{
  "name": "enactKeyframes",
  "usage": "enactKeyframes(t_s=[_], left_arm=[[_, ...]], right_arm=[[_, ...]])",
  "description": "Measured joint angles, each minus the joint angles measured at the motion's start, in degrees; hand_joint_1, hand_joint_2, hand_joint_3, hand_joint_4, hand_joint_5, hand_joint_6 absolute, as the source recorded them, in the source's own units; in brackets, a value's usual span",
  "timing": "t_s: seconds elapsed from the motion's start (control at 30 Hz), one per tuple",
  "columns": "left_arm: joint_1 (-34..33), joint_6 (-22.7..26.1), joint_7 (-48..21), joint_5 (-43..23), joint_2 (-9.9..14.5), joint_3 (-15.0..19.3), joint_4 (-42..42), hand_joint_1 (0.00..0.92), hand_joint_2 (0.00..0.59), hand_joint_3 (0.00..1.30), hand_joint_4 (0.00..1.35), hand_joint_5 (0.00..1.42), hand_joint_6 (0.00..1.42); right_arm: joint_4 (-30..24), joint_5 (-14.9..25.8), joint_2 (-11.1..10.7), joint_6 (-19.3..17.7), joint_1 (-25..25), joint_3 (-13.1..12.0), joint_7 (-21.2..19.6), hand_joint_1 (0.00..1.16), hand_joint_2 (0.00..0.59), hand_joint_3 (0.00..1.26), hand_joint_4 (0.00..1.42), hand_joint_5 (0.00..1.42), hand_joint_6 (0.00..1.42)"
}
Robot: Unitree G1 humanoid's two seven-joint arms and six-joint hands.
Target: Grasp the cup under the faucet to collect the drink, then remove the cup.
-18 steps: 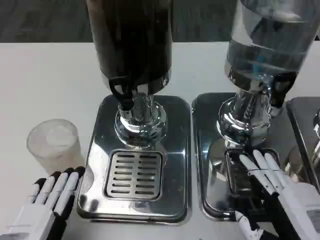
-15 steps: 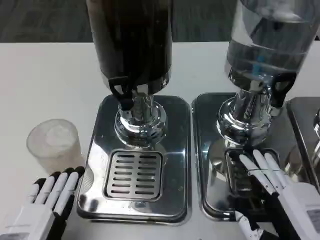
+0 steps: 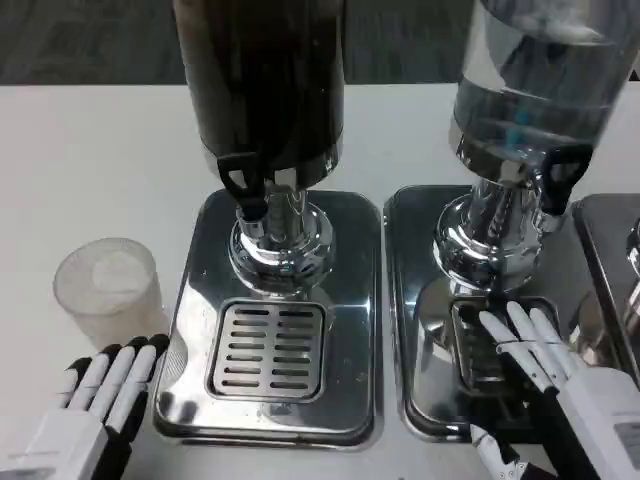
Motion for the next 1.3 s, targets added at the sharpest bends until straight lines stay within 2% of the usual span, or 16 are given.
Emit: enactKeyframes(t_s=[0.3,0.53,0.77,1.03,1.3], left_arm=[[1.65,-5.43,3.43,-2.24,-0.01,3.61,0.94,0.000,0.003,0.00,0.00,0.00,0.00],[2.68,-10.45,7.54,-4.41,-0.69,6.59,2.12,0.000,0.000,0.00,0.00,0.00,0.00],[2.46,-13.22,8.16,-6.85,-1.47,8.76,2.67,0.000,0.000,0.00,0.00,0.00,0.00],[-1.22,-14.59,5.74,-12.18,-1.80,10.32,4.59,0.000,0.000,0.00,0.00,0.00,0.01],[-5.70,-14.47,-1.29,-16.18,-1.16,10.98,6.09,0.000,0.000,0.00,0.00,0.00,0.02]], right_arm=[[-0.26,-0.08,0.20,0.42,0.77,0.13,0.01,0.50,0.568,0.11,0.00,0.00,0.13],[-0.36,-0.06,0.19,0.42,0.71,0.14,0.38,0.50,0.572,0.11,0.00,0.00,0.13],[-0.43,0.00,0.18,0.42,0.77,0.15,0.60,0.50,0.574,0.11,0.00,0.00,0.13],[-0.56,0.01,0.20,0.41,0.95,0.22,0.64,0.50,0.582,0.11,0.00,0.00,0.13],[-1.51,-0.01,0.57,0.42,1.29,0.53,0.64,0.50,0.584,0.11,0.00,0.00,0.13]])
